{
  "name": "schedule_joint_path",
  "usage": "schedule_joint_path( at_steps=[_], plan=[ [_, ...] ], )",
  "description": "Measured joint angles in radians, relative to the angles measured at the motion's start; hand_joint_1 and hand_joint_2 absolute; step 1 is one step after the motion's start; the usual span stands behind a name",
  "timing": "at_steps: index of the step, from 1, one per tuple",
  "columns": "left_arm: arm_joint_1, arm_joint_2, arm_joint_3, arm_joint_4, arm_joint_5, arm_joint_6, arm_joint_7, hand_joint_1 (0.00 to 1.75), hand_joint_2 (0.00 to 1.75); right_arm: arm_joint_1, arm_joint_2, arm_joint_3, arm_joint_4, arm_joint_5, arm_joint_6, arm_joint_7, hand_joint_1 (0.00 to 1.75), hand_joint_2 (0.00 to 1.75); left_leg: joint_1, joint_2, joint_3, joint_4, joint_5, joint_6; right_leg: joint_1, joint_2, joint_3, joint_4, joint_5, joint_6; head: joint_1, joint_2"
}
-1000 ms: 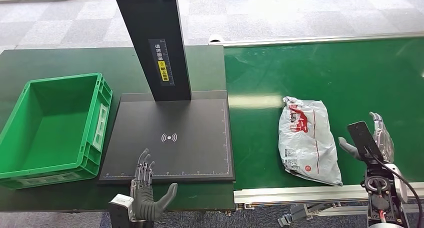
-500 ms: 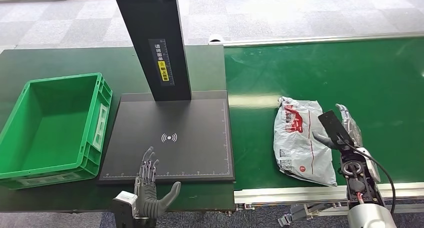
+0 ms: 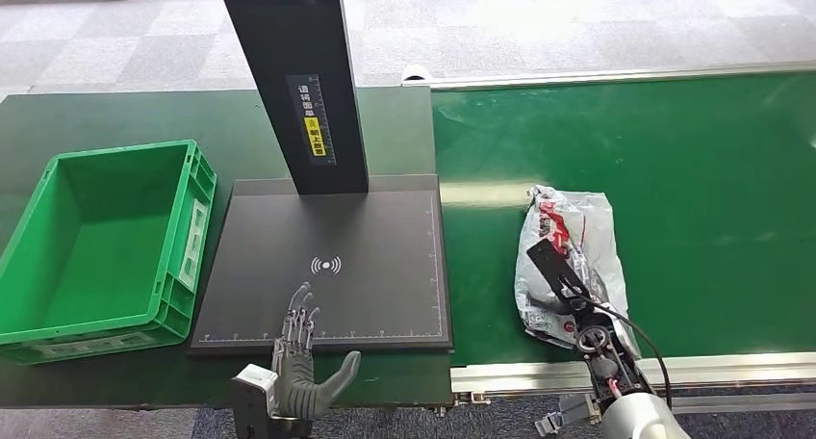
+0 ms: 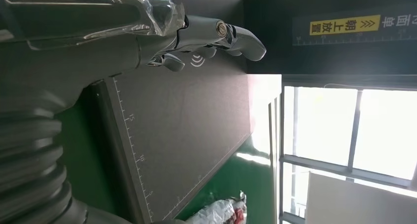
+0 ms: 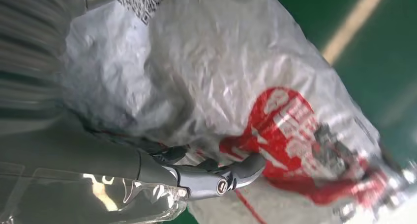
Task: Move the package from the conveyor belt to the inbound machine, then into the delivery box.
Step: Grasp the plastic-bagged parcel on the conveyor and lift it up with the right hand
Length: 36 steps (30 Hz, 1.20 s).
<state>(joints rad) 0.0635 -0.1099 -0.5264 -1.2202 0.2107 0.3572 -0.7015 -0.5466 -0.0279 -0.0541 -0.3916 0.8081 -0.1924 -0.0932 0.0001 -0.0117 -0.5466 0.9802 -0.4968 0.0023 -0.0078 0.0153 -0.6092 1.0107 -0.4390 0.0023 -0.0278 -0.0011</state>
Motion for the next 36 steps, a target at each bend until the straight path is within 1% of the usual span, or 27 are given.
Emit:
schedule_joint_path(
  at_steps=[3, 4, 7, 8, 14, 19, 23, 28, 30, 32, 36],
  plan=[
    [-0.001, 0.0, -0.006, 0.005, 0.006, 0.007, 0.0, 0.0, 1.75, 0.006, 0.019, 0.018, 0.016, 0.022, 0.019, 0.04, 0.0, 1.75, 0.0, 0.0, 0.001, 0.0, 0.0, 0.0, 0.0, 0.0, 0.001, 0.0, 0.0, 0.0, 0.0, 0.0],
    [-0.001, 0.0, -0.009, 0.007, 0.008, 0.009, 0.0, 0.0, 1.75, 0.006, 0.024, 0.024, 0.02, 0.029, 0.025, 0.054, 0.16, 1.75, 0.0, 0.0, 0.002, 0.0, 0.0, 0.0, 0.0, 0.0, 0.001, 0.0, 0.0, 0.0, 0.0, 0.0],
    [-0.004, 0.0, -0.015, 0.011, 0.013, 0.011, 0.0, 0.0, 1.75, 0.005, 0.036, 0.038, 0.029, 0.041, 0.037, 0.086, 1.47, 1.75, 0.0, 0.0, 0.004, 0.0, 0.0, 0.0, 0.0, 0.0, 0.003, 0.0, 0.0, 0.0, 0.0, 0.0],
    [-0.005, 0.0, -0.017, 0.013, 0.014, 0.012, 0.0, 0.0, 1.75, 0.005, 0.039, 0.042, 0.031, 0.042, 0.04, 0.093, 1.75, 1.75, 0.0, 0.0, 0.005, 0.0, -0.001, 0.0, 0.0, 0.0, 0.004, 0.0, 0.0, 0.0, 0.0, 0.0],
    [-0.014, 0.0, -0.026, 0.021, 0.018, 0.023, 0.0, 0.0, 1.75, 0.003, 0.047, 0.048, 0.035, 0.042, 0.031, 0.099, 1.75, 1.75, 0.0, 0.001, 0.011, 0.0, -0.003, -0.001, 0.001, 0.002, 0.011, 0.0, -0.001, 0.0, 0.0, 0.0],
    [-0.014, 0.0, -0.027, 0.021, 0.025, 0.024, 0.0, 0.0, 1.75, 0.002, 0.047, 0.048, 0.035, 0.025, 0.008, 0.076, 1.75, 1.75, 0.0, 0.001, 0.013, 0.0, -0.003, -0.001, 0.001, 0.002, 0.012, 0.0, -0.001, 0.0, 0.0, 0.0],
    [-0.014, 0.001, -0.027, 0.021, 0.027, 0.026, 0.0, 0.0, 1.75, 0.009, 0.045, 0.047, 0.035, 0.001, -0.012, 0.011, 1.75, 1.75, 0.0, 0.001, 0.013, 0.0, -0.002, -0.001, 0.001, 0.002, 0.012, 0.0, -0.001, 0.0, 0.0, 0.0],
    [-0.009, 0.007, -0.026, 0.019, 0.026, 0.037, 0.0, 0.0, 1.75, 0.036, 0.039, 0.04, 0.001, -0.057, -0.088, -0.127, 1.75, 1.75, 0.0, 0.001, 0.01, 0.0, -0.002, -0.001, 0.0, 0.002, 0.01, 0.0, -0.001, 0.0, 0.0, 0.0],
    [-0.004, 0.008, -0.025, 0.016, 0.025, 0.044, 0.0, 0.0, 1.75, 0.049, 0.038, 0.037, -0.041, -0.076, -0.126, -0.165, 1.75, 1.75, 0.0, 0.001, 0.01, 0.0, -0.002, -0.001, 0.0, 0.002, 0.01, 0.0, -0.001, 0.0, 0.0, 0.0],
    [0.005, 0.009, -0.024, 0.011, 0.019, 0.051, 0.0, 0.0, 1.75, 0.066, 0.036, 0.038, -0.113, -0.087, -0.158, -0.179, 1.75, 1.75, 0.0, 0.001, 0.009, 0.0, -0.002, -0.001, 0.0, 0.002, 0.009, 0.0, -0.001, 0.0, 0.0, 0.0],
    [0.026, 0.011, -0.016, -0.006, 0.008, 0.072, 0.0, 0.0, 1.75, 0.127, 0.03, 0.051, -0.363, -0.106, -0.189, -0.167, 1.75, 1.75, 0.0, 0.001, 0.007, 0.0, -0.002, -0.001, 0.0, 0.002, 0.007, 0.0, -0.001, 0.0, 0.0, 0.0]
  ],
)
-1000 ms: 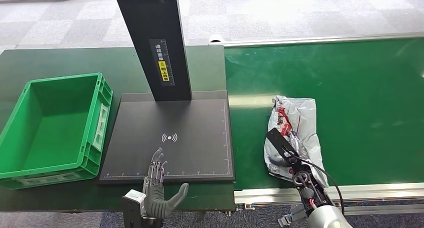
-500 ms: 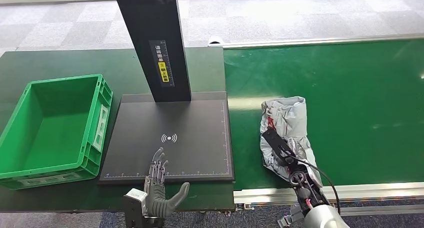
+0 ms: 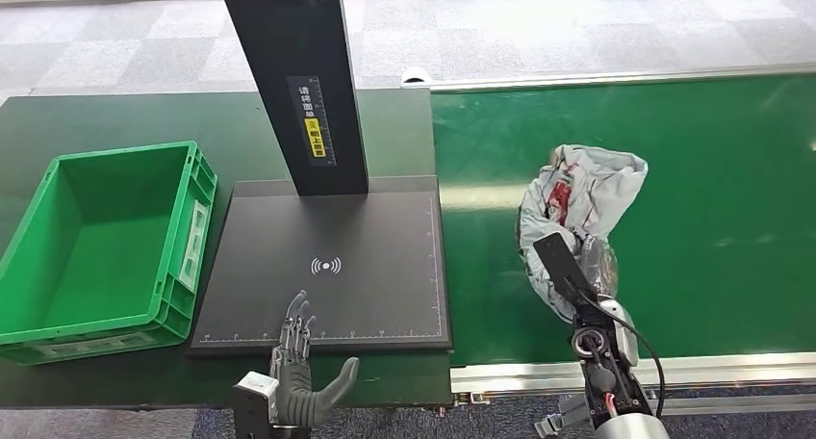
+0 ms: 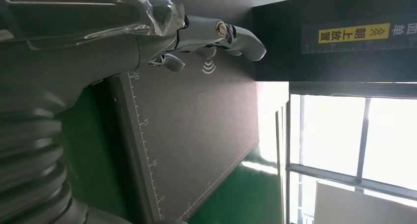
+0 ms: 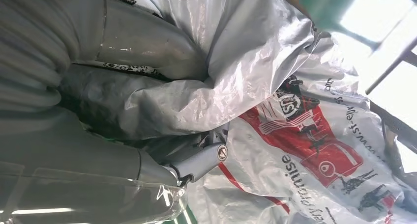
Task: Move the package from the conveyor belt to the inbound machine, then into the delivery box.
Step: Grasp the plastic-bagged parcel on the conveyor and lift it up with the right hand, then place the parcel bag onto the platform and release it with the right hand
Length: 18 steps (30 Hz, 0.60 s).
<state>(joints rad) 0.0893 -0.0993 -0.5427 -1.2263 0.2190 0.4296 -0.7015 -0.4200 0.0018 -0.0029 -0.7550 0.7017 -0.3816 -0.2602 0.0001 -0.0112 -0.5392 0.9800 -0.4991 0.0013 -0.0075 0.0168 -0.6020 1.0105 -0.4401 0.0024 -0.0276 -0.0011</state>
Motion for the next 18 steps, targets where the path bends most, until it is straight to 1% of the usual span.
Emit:
schedule_joint_path(
  at_steps=[2, 4, 8, 13, 16, 18],
  plan=[
    [0.008, 0.001, 0.007, -0.007, 0.001, 0.005, 0.0, 0.0, 1.75, 0.022, -0.007, 0.017, -0.132, -0.018, 0.017, 0.014, 1.75, 1.75, 0.0, 0.0, -0.001, 0.0, 0.0, 0.0, 0.0, 0.0, -0.001, 0.0, 0.0, 0.0, 0.0, 0.0],
    [0.012, 0.002, 0.014, -0.01, 0.014, -0.005, 0.0, 0.0, 1.75, 0.032, -0.014, 0.039, -0.235, -0.046, 0.056, 0.019, 1.75, 1.75, 0.0, 0.0, -0.001, 0.0, 0.0, 0.0, 0.0, 0.0, -0.001, 0.0, 0.0, 0.0, 0.0, 0.0],
    [0.011, 0.002, 0.027, -0.008, 0.042, -0.042, 0.0, 0.0, 1.75, 0.032, -0.023, 0.099, -0.355, -0.11, 0.165, 0.011, 1.75, 1.75, 0.0, 0.0, -0.001, 0.0, 0.0, 0.0, 0.0, 0.0, -0.001, 0.0, 0.0, 0.0, 0.0, 0.0],
    [-0.013, -0.005, 0.037, 0.017, 0.056, -0.063, 0.0, 0.0, 1.75, 0.011, -0.009, 0.187, -0.384, -0.124, 0.25, 0.01, 1.75, 1.75, 0.0, 0.0, -0.002, 0.0, 0.001, 0.0, 0.0, 0.0, -0.001, 0.0, 0.0, 0.0, 0.0, 0.0],
    [-0.04, -0.016, 0.04, 0.044, 0.056, -0.061, 0.0, 0.0, 1.75, -0.012, 0.025, 0.253, -0.352, -0.145, 0.322, 0.013, 1.75, 1.75, 0.0, 0.001, -0.001, 0.0, 0.001, 0.0, 0.0, 0.001, -0.001, 0.0, 0.0, 0.0, 0.0, 0.0],
    [-0.055, -0.025, 0.043, 0.058, 0.055, -0.048, 0.0, 0.0, 1.75, -0.027, 0.052, 0.296, -0.314, -0.163, 0.354, 0.011, 1.75, 1.75, 0.0, 0.0, -0.001, 0.0, 0.002, 0.0, 0.0, 0.0, -0.001, 0.001, 0.0, 0.0, 0.0, 0.0]
  ],
)
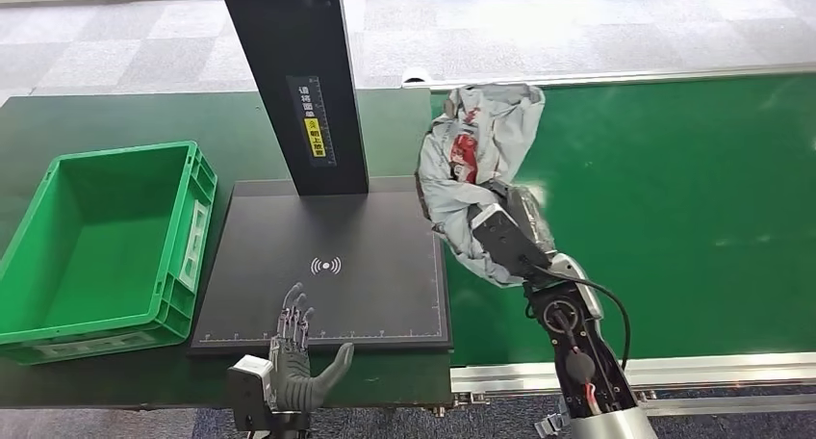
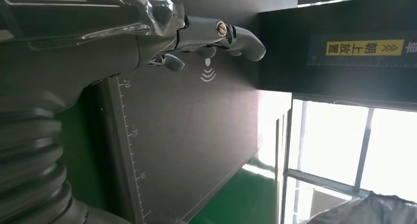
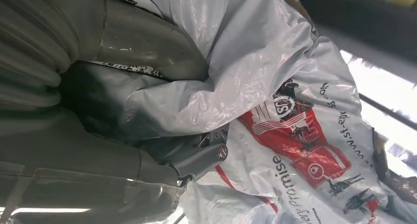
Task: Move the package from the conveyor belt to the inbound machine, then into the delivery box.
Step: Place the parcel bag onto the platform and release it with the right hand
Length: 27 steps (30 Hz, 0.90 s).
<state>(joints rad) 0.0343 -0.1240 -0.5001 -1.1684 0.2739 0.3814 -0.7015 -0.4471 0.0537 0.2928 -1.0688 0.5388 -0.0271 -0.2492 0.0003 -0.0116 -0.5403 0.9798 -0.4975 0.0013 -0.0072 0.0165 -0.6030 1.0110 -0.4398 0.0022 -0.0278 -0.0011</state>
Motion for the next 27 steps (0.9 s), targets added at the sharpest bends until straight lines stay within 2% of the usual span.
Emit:
schedule_joint_path(
  at_steps=[10, 16, 17, 20, 21, 24, 27],
  plan=[
    [-0.037, -0.05, 0.055, 0.025, 0.053, 0.009, 0.0, 0.0, 1.75, -0.108, 0.152, 0.208, 0.263, 0.002, 0.08, -0.041, 1.75, 1.75, 0.0, 0.0, -0.001, 0.0, 0.0, 0.0, 0.0, 0.0, -0.001, 0.0, 0.0, 0.0, 0.0, 0.0],
    [-0.038, -0.06, 0.074, 0.026, 0.056, 0.021, 0.0, 0.0, 1.75, -0.142, 0.196, 0.274, 0.351, -0.005, 0.085, -0.042, 1.75, 1.75, 0.0, 0.0, -0.001, 0.0, 0.0, 0.0, 0.0, 0.0, -0.001, 0.0, 0.0, 0.0, 0.0, 0.0],
    [-0.038, -0.061, 0.077, 0.026, 0.056, 0.024, 0.0, 0.0, 1.75, -0.146, 0.198, 0.278, 0.361, -0.007, 0.082, -0.042, 1.67, 1.75, 0.0, 0.0, -0.001, 0.0, 0.0, 0.0, 0.0, 0.0, -0.001, 0.0, 0.0, 0.0, 0.0, 0.0],
    [-0.033, -0.061, 0.087, 0.023, 0.052, 0.036, 0.0, 0.0, 1.75, -0.161, 0.199, 0.286, 0.39, -0.017, 0.067, -0.047, 0.37, 1.75, 0.0, 0.0, -0.001, 0.0, 0.0, 0.0, 0.0, -0.001, -0.001, 0.0, 0.0, 0.0, 0.0, 0.0],
    [-0.03, -0.061, 0.092, 0.02, 0.048, 0.041, 0.0, 0.0, 1.75, -0.164, 0.198, 0.288, 0.398, -0.019, 0.057, -0.05, 0.01, 1.75, 0.0, 0.0, -0.001, 0.0, 0.0, 0.0, 0.0, -0.001, -0.001, 0.0, 0.0, 0.0, 0.0, 0.0],
    [-0.017, -0.061, 0.106, 0.007, 0.03, 0.059, 0.0, 0.0, 1.75, -0.171, 0.193, 0.288, 0.411, -0.02, 0.011, -0.053, 0.0, 1.75, 0.0, 0.0, -0.001, 0.0, 0.0, 0.0, 0.0, -0.001, -0.001, 0.0, 0.0, 0.0, 0.0, 0.0],
    [0.004, -0.058, 0.126, -0.016, 0.002, 0.082, 0.0, 0.0, 1.75, -0.18, 0.178, 0.281, 0.416, -0.021, -0.039, -0.053, 0.0, 0.44, 0.0, 0.0, -0.001, 0.0, 0.0, 0.0, 0.0, 0.0, -0.001, 0.0, 0.0, 0.0, 0.0, 0.0]
  ],
)
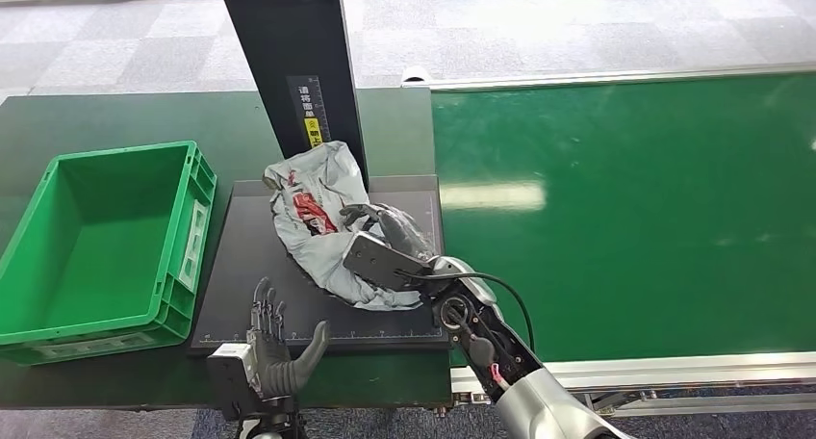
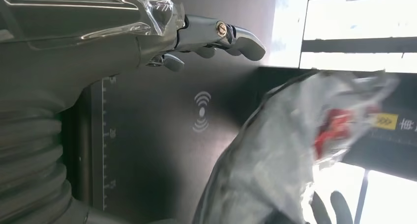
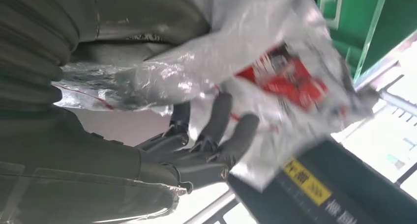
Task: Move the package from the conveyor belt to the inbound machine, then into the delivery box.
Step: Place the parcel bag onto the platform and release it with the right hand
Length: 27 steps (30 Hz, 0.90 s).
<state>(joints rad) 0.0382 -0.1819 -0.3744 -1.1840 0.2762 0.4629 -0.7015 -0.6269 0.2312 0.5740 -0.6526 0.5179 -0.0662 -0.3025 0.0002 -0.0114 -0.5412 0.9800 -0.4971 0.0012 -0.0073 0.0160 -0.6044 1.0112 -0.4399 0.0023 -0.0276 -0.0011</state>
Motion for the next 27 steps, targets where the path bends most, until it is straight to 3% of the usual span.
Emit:
schedule_joint_path(
  at_steps=[1, 8, 13, 19, 23, 27],
  plan=[
    [0.008, 0.002, 0.008, -0.011, -0.014, 0.009, 0.0, 0.0, 1.75, -0.003, -0.007, -0.005, 0.0, 0.0, -0.015, 0.0, 0.0, 0.0, 0.0, 0.0, 0.0, 0.0, 0.0, 0.0, 0.0, 0.0, 0.0, 0.0, 0.0, 0.0, 0.0, 0.0],
    [0.031, 0.014, 0.03, -0.057, -0.092, 0.042, 0.0, 0.0, 1.75, -0.009, -0.036, -0.023, -0.003, 0.002, -0.066, 0.0, 0.0, 0.0, 0.0, 0.0, 0.0, 0.0, 0.0, 0.0, 0.0, 0.0, 0.0, 0.0, 0.0, 0.0, 0.0, 0.0],
    [0.04, 0.1, 0.054, -0.197, -0.263, 0.026, 0.0, 0.0, 1.75, 0.036, -0.126, -0.117, -0.104, -0.034, -0.09, -0.029, 0.0, 0.0, 0.0, -0.001, 0.0, 0.0, 0.0, 0.0, 0.0, -0.001, 0.0, 0.0, 0.0, 0.0, 0.0, 0.0],
    [0.006, 0.146, 0.048, -0.253, -0.314, -0.035, 0.0, 0.0, 1.75, 0.096, -0.159, -0.168, -0.198, -0.057, -0.091, -0.067, 0.0, 0.0, 0.0, 0.0, 0.0, 0.0, 0.0, 0.0, 0.0, 0.0, 0.0, 0.0, 0.0, 0.0, 0.0, 0.0],
    [-0.034, 0.168, 0.018, -0.253, -0.435, -0.069, 0.005, 0.0, 1.75, 0.126, -0.167, -0.192, -0.267, -0.105, -0.074, -0.106, 0.0, 1.75, 0.0, -0.001, 0.0, 0.0, 0.0, 0.0, 0.0, -0.001, 0.0, 0.0, 0.0, 0.0, 0.0, 0.0],
    [-0.116, 0.171, -0.023, -0.212, -0.597, -0.17, 0.075, 0.0, 1.75, 0.151, -0.165, -0.208, -0.371, -0.185, -0.019, -0.124, 0.0, 1.75, 0.0, -0.001, 0.0, 0.0, 0.0, 0.0, 0.0, -0.001, 0.0, 0.0, 0.0, 0.0, 0.0, 0.0]
  ],
)
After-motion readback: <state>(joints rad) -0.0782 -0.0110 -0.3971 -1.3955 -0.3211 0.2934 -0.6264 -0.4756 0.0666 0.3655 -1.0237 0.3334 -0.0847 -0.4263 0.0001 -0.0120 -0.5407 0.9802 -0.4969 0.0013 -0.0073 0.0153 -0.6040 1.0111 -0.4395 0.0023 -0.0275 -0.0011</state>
